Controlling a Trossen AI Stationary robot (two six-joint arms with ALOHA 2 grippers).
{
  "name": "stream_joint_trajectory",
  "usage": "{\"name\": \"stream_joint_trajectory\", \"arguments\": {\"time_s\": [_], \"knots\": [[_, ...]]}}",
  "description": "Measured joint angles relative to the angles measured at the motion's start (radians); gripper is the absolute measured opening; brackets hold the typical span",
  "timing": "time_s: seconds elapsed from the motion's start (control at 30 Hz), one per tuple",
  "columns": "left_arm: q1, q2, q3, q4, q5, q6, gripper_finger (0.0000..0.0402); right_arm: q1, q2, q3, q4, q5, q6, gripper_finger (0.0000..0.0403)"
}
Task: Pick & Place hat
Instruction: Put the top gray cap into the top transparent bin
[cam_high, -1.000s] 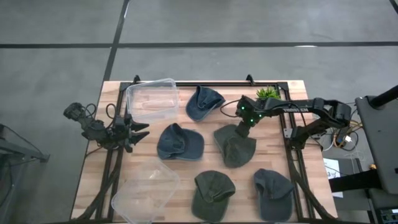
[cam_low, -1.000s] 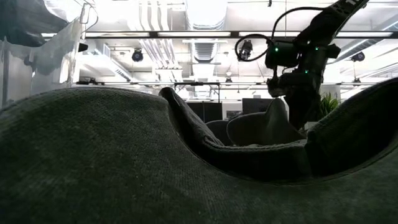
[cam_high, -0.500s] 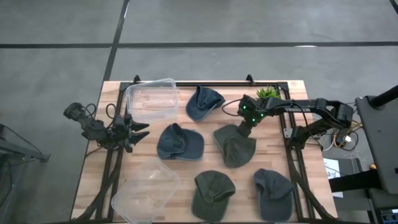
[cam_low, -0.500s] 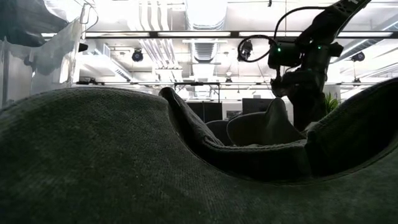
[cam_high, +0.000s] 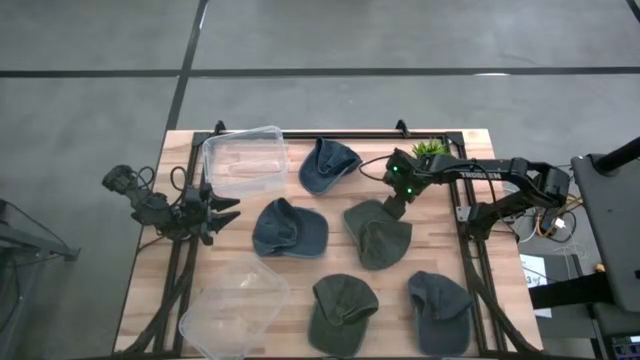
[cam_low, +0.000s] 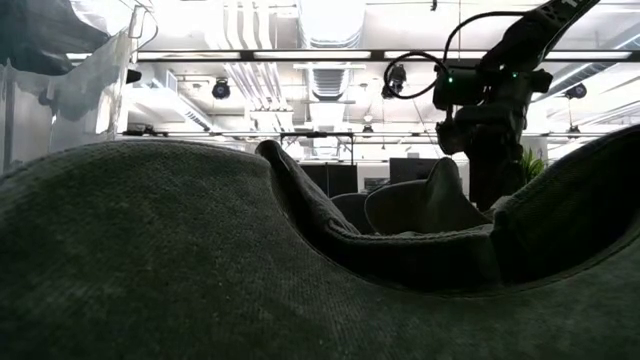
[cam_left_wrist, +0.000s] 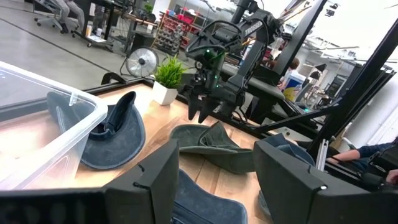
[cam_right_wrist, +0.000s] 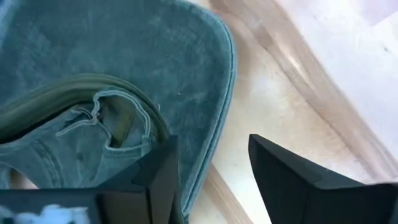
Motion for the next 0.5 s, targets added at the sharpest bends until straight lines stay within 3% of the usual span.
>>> {"name": "stream_joint_trajectory", "arguments": {"time_s": [0.23,0.5], "knots": [[0.000,0.000,0.000,0.000,0.000,0.000,0.0200,-0.005,0.060,-0.054,0.056,-0.003,-0.015,0.0209],[0.000,0.000,0.000,0.000,0.000,-0.005,0.0200,-0.004,0.066,-0.072,0.131,-0.113,-0.005,0.0210]]}}
